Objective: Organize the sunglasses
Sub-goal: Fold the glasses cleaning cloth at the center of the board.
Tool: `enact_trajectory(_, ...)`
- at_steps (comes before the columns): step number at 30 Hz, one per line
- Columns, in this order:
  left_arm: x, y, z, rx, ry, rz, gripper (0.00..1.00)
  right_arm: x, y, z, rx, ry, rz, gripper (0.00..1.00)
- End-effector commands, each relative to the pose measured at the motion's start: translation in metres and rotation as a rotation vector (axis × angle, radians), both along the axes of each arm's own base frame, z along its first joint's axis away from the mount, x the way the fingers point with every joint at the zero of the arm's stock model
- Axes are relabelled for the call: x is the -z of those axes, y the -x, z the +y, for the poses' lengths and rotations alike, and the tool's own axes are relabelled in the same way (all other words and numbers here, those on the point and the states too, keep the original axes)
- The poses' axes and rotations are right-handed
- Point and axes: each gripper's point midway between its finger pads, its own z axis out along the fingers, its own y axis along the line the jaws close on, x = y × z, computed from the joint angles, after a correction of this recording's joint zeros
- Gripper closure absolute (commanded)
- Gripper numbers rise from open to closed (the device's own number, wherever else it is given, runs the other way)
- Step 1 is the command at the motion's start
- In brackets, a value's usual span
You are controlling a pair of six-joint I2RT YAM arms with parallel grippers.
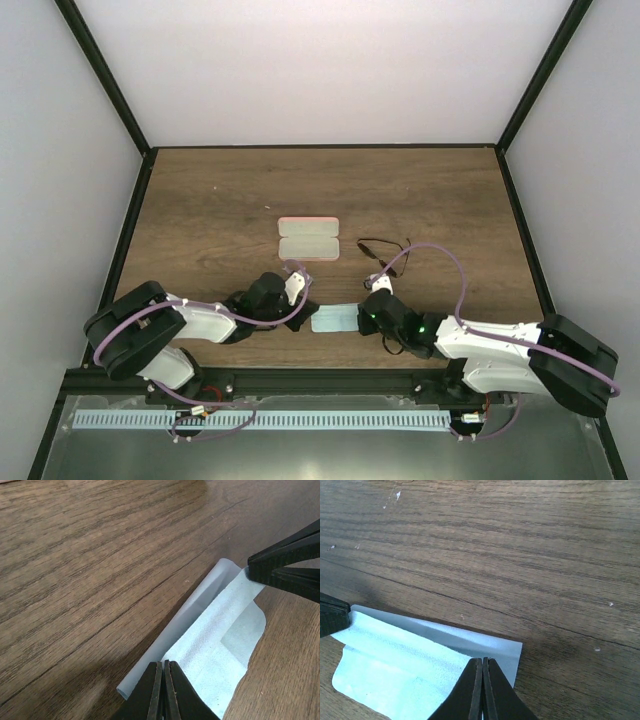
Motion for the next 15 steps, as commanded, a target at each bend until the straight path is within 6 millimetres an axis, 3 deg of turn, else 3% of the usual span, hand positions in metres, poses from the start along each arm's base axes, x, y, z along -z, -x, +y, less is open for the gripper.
enact_trajectory(1, 0.0012, 0.0004, 0.001, -0.009, 0.006, -0.003, 0.94, 0.0013, 0.0007, -0.0026, 0.018, 0.008, -0.004, 0.99)
enact_trajectory(15, 0.0008, 0.0005, 0.0009, -0.009, 0.007, -0.004, 0.94, 0.0046, 0.0042, -0.0024, 0.018, 0.01, 0.007, 0.99)
